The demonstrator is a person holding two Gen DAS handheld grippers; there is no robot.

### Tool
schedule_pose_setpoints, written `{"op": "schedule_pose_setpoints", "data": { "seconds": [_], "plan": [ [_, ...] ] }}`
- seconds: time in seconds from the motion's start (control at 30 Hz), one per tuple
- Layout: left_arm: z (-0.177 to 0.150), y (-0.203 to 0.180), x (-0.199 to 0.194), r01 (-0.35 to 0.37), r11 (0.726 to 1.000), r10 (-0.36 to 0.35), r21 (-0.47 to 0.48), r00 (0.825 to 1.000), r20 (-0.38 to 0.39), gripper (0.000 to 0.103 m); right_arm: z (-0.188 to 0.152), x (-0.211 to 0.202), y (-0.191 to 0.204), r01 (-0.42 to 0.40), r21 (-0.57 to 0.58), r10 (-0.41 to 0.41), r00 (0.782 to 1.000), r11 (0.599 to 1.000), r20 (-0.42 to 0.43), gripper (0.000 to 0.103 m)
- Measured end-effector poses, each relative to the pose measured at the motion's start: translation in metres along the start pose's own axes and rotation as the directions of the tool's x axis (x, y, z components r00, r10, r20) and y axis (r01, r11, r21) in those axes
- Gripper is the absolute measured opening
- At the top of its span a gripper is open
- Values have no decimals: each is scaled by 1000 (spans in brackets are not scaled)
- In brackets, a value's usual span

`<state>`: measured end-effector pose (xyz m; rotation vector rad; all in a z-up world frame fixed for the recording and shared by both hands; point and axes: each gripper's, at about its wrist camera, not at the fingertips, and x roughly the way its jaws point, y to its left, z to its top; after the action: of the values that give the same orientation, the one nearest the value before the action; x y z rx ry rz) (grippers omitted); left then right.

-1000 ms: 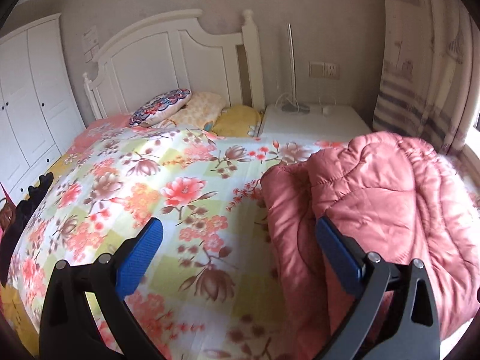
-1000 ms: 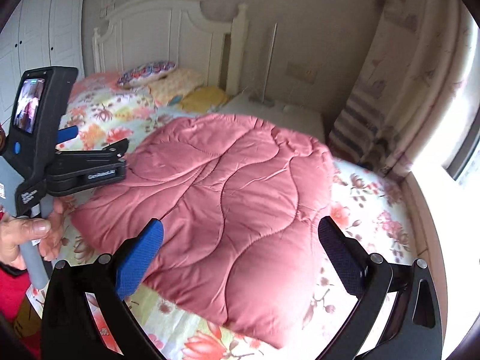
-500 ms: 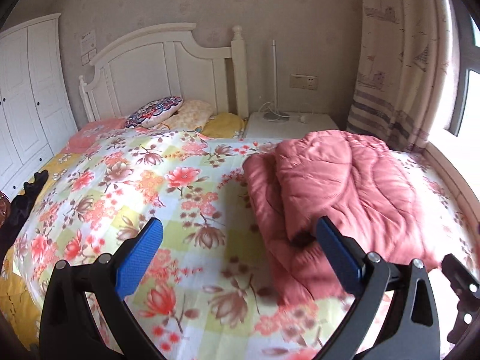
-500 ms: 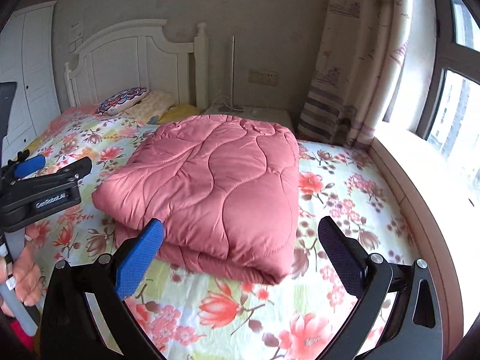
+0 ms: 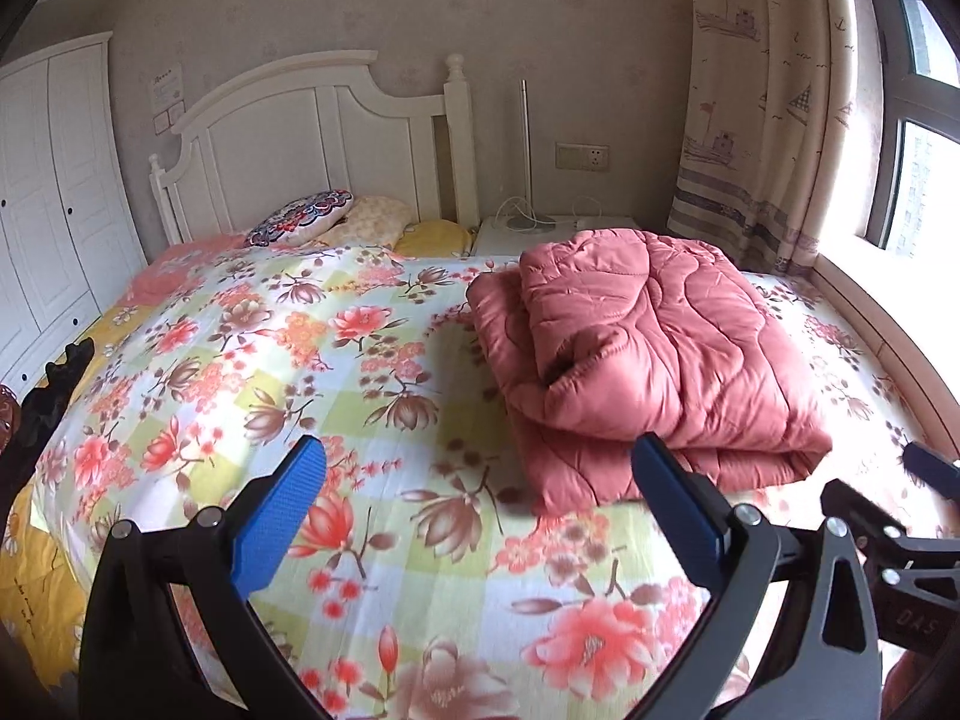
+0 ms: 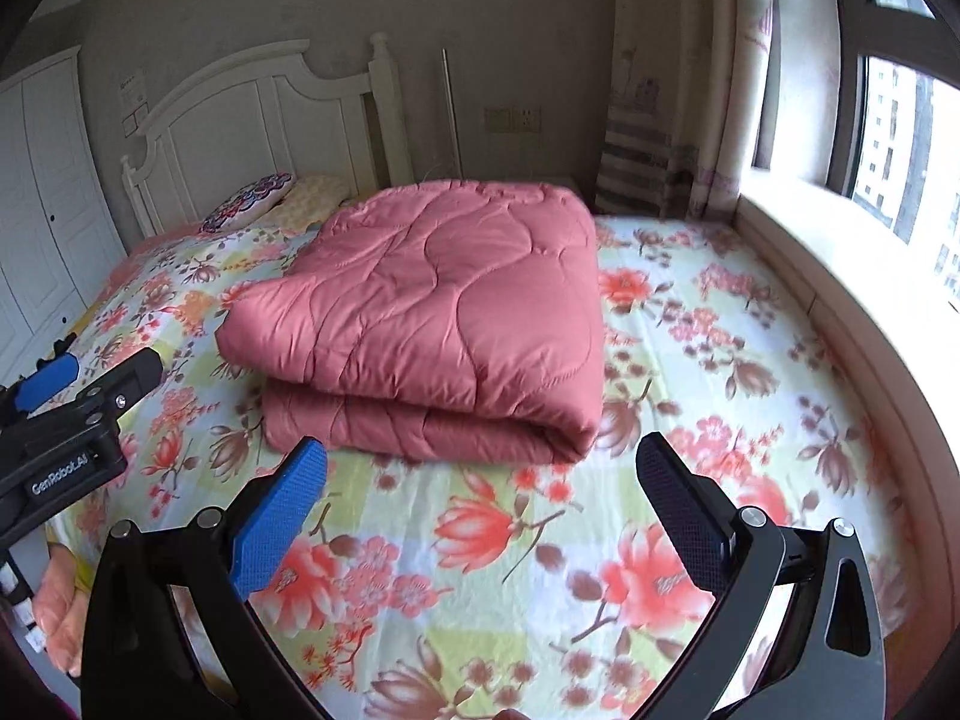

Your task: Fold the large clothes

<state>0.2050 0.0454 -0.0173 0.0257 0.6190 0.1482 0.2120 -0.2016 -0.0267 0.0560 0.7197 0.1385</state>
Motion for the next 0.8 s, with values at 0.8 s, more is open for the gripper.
{"op": "schedule_pose_setpoints", "data": {
  "seconds": [0.8],
  "plan": [
    [-48,9,-49,19,1000,-19,14,1000,-2,101,-57,-35,14,27,44,-27,999,999,18,99]
  ]
}}
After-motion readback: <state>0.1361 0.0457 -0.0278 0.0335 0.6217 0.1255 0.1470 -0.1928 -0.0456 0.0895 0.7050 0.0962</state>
